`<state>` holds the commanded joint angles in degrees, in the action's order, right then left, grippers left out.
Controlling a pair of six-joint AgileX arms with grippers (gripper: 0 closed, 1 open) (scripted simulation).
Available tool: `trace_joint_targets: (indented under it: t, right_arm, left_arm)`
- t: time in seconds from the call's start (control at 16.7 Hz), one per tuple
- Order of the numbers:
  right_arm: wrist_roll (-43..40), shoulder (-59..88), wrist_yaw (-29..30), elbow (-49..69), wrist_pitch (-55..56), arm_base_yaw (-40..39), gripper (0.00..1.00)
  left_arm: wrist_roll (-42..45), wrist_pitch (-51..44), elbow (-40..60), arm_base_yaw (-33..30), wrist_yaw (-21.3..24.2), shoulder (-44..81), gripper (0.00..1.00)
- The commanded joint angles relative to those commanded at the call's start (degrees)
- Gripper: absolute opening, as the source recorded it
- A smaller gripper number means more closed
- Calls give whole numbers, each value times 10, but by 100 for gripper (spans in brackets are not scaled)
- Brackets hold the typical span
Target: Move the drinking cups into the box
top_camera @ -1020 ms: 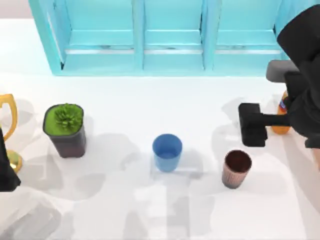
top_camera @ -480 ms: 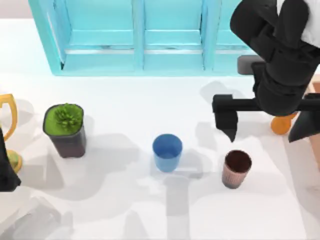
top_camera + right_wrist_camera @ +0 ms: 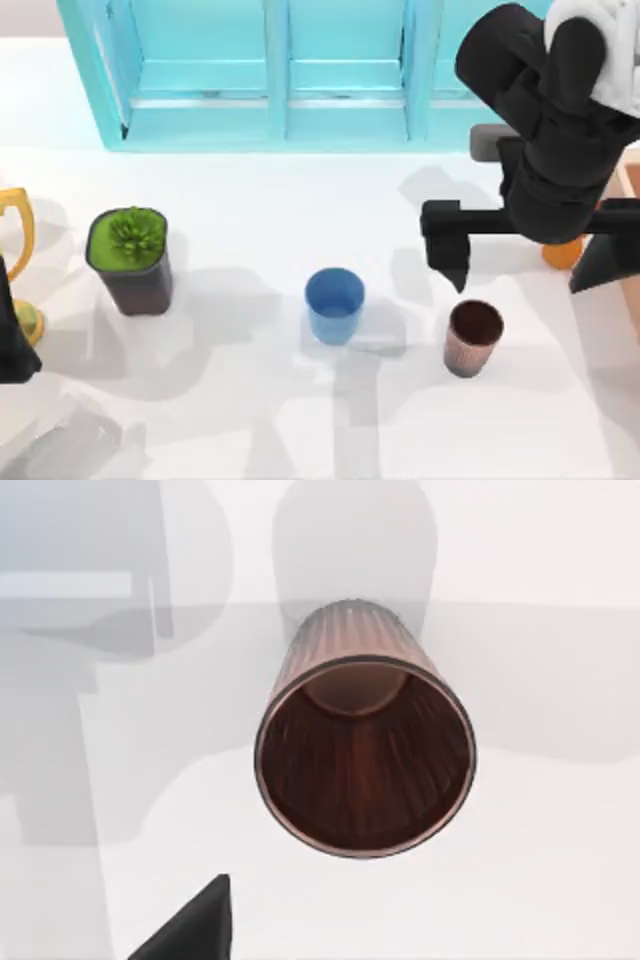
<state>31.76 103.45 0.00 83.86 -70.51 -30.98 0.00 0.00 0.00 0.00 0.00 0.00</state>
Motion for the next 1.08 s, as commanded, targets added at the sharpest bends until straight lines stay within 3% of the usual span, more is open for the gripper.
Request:
trace_joint_targets:
  t: [0.48, 0.78, 1.08]
  right_arm:
    - [3, 39, 0, -129, 168, -2, 100]
    - [3, 43, 0, -140, 183, -2, 100]
    - [3, 43, 0, -140, 183, -2, 62]
  left_arm:
    - [0, 0, 0, 0, 0, 0, 100]
    - [0, 0, 0, 0, 0, 0, 100]
    - [0, 0, 0, 0, 0, 0, 100]
